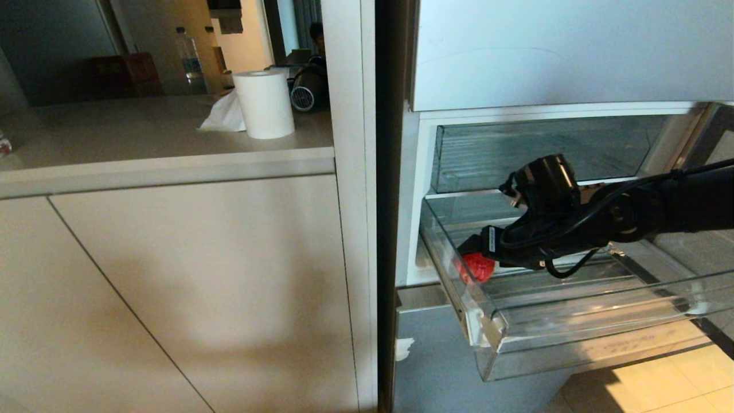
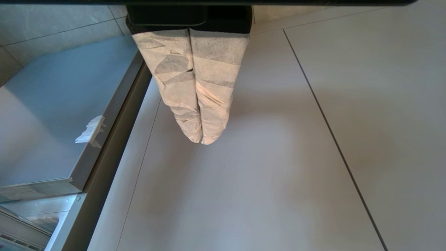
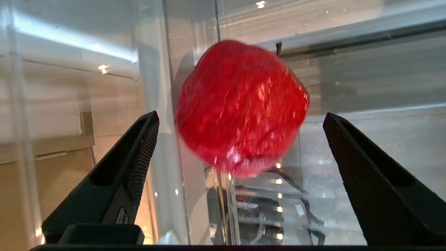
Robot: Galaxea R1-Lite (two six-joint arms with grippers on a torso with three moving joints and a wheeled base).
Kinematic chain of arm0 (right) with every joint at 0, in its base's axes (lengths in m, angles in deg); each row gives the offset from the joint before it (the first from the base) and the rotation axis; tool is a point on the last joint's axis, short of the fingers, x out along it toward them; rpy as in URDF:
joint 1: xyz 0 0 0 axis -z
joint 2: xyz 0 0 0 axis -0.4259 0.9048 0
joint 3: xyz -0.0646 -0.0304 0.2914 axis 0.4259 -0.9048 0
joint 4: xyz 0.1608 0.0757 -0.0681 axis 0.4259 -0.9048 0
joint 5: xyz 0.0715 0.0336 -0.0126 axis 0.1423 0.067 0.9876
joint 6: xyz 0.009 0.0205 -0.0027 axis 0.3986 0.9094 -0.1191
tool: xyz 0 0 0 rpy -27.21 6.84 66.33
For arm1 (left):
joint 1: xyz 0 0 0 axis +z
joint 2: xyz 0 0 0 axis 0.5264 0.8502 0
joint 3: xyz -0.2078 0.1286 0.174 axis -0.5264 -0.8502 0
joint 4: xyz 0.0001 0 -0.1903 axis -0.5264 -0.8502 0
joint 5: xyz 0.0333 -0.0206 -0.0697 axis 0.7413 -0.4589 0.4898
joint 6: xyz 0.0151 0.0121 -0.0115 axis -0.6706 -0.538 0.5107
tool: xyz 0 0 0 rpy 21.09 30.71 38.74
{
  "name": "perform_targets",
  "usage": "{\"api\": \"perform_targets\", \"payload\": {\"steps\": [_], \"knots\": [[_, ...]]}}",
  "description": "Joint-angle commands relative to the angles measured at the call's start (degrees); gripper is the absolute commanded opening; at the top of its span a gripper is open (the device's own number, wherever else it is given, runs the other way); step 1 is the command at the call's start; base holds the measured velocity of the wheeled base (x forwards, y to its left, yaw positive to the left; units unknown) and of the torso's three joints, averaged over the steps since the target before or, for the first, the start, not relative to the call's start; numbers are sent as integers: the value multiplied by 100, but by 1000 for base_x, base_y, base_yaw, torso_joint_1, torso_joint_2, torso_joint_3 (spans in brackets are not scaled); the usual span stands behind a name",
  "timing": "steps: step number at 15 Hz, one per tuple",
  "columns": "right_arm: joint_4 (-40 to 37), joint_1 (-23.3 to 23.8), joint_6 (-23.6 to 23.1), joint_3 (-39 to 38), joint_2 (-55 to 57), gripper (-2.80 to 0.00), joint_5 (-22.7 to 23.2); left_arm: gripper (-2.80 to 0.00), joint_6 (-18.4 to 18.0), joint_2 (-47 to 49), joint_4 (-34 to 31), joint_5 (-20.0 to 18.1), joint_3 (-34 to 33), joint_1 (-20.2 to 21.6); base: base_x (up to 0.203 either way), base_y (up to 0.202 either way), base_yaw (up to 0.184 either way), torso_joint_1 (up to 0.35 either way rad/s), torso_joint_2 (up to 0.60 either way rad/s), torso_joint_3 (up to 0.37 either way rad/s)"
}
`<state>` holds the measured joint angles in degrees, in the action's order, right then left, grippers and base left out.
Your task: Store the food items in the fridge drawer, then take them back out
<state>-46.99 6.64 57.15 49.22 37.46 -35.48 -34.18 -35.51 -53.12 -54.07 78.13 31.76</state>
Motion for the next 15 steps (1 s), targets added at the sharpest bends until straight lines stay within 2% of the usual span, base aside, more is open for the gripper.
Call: {"api": "perform_targets", "payload": {"steps": [1,10,11,15], "knots": [[-6,-7,20,127,210,0,-1,-280,0,-4,1,1,2,0,0,0,0,0,0,0],[-15,-7,25,140,445,0,-63,-280,0,-4,-3,1,2,0,0,0,0,0,0,0],[-15,-7,25,140,464,-280,-63,-280,0,-4,1,1,2,0,0,0,0,0,0,0],[-6,-7,61,149,453,-280,-63,-280,0,-4,0,1,2,0,0,0,0,0,0,0]]}}
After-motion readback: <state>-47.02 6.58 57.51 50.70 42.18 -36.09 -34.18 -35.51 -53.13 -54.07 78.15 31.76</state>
